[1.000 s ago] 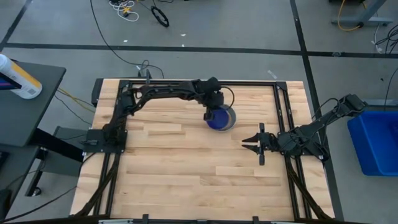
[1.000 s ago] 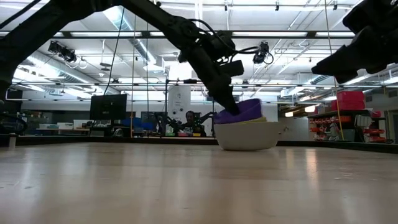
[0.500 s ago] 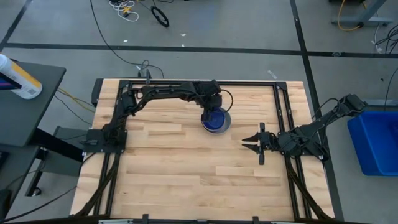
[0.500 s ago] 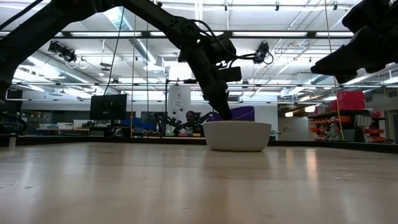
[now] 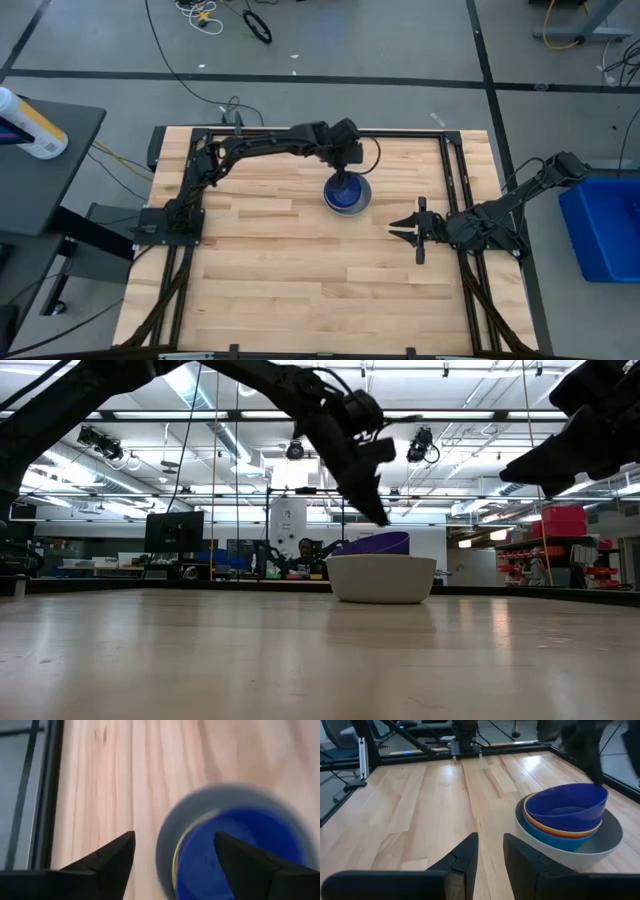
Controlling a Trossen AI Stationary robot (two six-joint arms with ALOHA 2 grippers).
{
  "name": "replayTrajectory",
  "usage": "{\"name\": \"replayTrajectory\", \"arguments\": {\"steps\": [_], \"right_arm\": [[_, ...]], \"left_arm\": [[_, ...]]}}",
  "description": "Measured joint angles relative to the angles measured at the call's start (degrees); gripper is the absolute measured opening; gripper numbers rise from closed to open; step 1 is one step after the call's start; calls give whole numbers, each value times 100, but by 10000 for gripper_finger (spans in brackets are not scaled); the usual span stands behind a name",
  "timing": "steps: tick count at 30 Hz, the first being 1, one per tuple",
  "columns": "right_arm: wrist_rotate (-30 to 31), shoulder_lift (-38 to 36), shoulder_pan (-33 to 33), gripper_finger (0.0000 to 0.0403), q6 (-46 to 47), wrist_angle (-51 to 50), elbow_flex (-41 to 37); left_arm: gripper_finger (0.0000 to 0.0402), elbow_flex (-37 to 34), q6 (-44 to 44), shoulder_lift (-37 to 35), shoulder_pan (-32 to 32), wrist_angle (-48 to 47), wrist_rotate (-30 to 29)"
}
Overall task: Nest bowls inside each other
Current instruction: Stack the dark blue bowl on the yellow bowl
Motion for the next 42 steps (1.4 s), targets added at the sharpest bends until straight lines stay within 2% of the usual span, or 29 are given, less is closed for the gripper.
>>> {"name": "replayTrajectory", "arguments": {"steps": [3, 6, 9, 13, 14, 22, 31, 42], "right_arm": [[3, 0, 0, 99, 2, -18, 0], [3, 0, 0, 99, 13, -21, 0], [5, 0, 0, 99, 20, -42, 0], [6, 0, 0, 99, 20, -40, 0], [15, 0, 0, 98, 15, -42, 0], [62, 4, 4, 98, -35, -166, 2], [57, 16, 7, 99, -28, -333, 4], [53, 17, 7, 96, -28, -339, 4]], "left_arm": [[284, 124, -172, -3, -1, 421, 330], [255, 116, -318, -9, -37, 912, 418], [184, -36, -326, -13, -123, 1383, 415], [38, -62, -341, -10, -266, 1681, 412], [21, -60, -382, 4, -302, 1804, 408], [4, -79, -1053, 137, -366, 1997, 356], [2, -1249, -1781, 236, -421, 3627, 207], [1, -2168, -2471, 227, -411, 5283, 301]]}}
